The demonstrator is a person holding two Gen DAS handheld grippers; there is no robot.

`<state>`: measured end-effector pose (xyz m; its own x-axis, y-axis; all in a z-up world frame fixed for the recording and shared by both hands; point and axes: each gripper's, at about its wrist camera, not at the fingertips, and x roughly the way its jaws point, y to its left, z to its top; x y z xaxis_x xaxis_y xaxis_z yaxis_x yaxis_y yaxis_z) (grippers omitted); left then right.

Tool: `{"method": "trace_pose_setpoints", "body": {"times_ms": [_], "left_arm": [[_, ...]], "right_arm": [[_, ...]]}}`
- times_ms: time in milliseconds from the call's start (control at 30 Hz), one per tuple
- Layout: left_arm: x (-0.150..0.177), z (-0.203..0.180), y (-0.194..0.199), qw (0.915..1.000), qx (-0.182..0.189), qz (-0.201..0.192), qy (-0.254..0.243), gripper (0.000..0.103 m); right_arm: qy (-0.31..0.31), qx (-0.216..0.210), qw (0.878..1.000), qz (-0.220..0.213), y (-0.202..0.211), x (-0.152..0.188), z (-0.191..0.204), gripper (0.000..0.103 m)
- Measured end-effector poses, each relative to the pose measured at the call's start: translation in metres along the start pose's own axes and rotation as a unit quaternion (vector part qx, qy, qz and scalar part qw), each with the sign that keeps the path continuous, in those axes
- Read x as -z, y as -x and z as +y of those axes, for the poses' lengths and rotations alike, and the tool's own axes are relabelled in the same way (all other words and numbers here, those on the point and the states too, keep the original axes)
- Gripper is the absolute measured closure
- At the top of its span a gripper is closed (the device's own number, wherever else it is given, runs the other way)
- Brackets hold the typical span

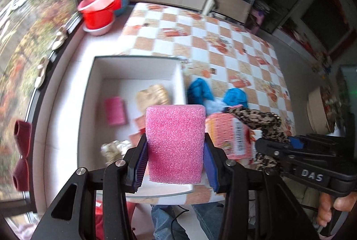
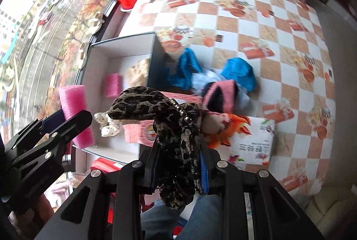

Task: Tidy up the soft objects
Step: 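Carry the pink sponge and leopard scrunchie in both tools over the white box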

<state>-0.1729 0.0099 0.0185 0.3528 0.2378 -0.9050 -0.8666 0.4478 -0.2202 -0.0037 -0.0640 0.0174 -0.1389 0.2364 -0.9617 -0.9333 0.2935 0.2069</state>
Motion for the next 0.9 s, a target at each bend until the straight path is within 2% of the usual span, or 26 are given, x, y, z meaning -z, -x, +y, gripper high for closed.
{"method": "trace_pose_setpoints", "body": {"times_ms": [200,333,600,900], "left_arm": [[0.017,0.047,0.002,0.9981,-0.026,0.006,0.056,0.054],[0.026,0.064,0.000,0.9963,-0.037,0.011,0.077,0.054],[0.026,0.077,-0.006,0.9953,-0.051,0.013,0.081,0.054],[0.002,0.079,-0.023,0.9956,-0.057,0.013,0.073,0.054]], "right_arm": [[0.047,-0.010,0.999,0.010,-0.009,-0.007,0.039,0.073],[0.069,-0.017,0.997,0.019,-0.018,-0.011,0.059,0.073],[0.097,-0.029,0.994,0.033,-0.030,-0.020,0.090,0.073],[0.108,-0.031,0.993,0.031,-0.040,-0.047,0.110,0.073]]}}
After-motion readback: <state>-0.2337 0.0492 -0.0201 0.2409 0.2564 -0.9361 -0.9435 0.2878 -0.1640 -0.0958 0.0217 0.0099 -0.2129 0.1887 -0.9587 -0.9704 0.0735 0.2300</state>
